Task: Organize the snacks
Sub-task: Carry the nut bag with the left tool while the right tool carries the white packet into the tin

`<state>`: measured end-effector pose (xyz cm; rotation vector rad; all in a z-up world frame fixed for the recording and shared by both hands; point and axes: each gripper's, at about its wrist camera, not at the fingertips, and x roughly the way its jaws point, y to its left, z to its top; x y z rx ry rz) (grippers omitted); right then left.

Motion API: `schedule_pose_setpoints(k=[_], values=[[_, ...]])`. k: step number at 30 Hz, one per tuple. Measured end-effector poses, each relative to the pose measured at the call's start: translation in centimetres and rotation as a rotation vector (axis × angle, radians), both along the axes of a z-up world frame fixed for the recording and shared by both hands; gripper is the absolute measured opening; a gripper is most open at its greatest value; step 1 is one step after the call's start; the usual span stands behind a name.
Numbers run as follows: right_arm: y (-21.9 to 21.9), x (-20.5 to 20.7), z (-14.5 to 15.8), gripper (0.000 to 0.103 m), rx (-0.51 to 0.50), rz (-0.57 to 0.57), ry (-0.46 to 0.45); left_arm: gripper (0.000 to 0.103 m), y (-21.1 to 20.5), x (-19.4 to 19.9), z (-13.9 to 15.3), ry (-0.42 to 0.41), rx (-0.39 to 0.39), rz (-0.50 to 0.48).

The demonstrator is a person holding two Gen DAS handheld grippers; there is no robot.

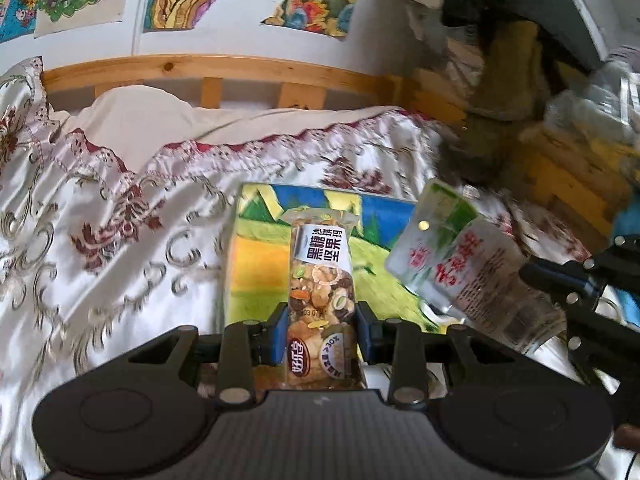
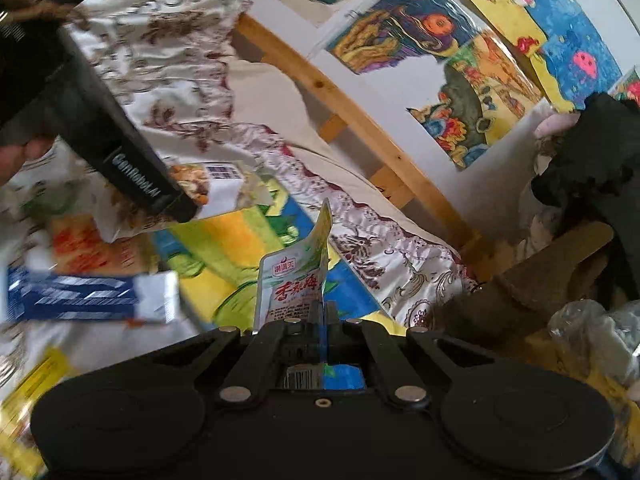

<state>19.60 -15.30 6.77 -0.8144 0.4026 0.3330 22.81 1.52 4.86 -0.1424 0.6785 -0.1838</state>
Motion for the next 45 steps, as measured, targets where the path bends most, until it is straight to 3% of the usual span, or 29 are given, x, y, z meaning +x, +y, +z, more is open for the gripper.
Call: schedule_pose_setpoints(k=[6, 12, 27, 32, 36, 45], values=[[0.8, 6.6, -2.3, 0.0, 0.032, -0.053, 0.032, 0.038, 0.0, 4.8, -1.6, 0.003, 0.011, 0.016], [0.6, 10.2, -5.2, 0.0, 0.066, -0.122, 0.105, 0.038, -0.9, 8.0, -3.6, 0.049, 0.011, 0.012], [-0.6, 12.0, -7.9, 0.0, 0.083, -0.205, 0.147, 0.038, -2.7, 10.4, -6.9, 0.162, 0.04, 0.013], [-0.8, 12.4, -8.1, 0.006, 0.078, -0.231, 0.156, 0.039, -3.0, 10.7, -7.0, 0.176, 0.044, 0.02], [-0.9, 12.3, -8.0, 0.019, 0.067, -0.237, 0.15, 0.044, -3.0, 10.5, -6.8, 0.169, 0.039, 0.034], [-1.9, 10.9, -5.3, 0.059, 0.174, -0.257, 0.136, 0.075, -2.2, 8.7, -4.6, 0.128, 0.041, 0.074]])
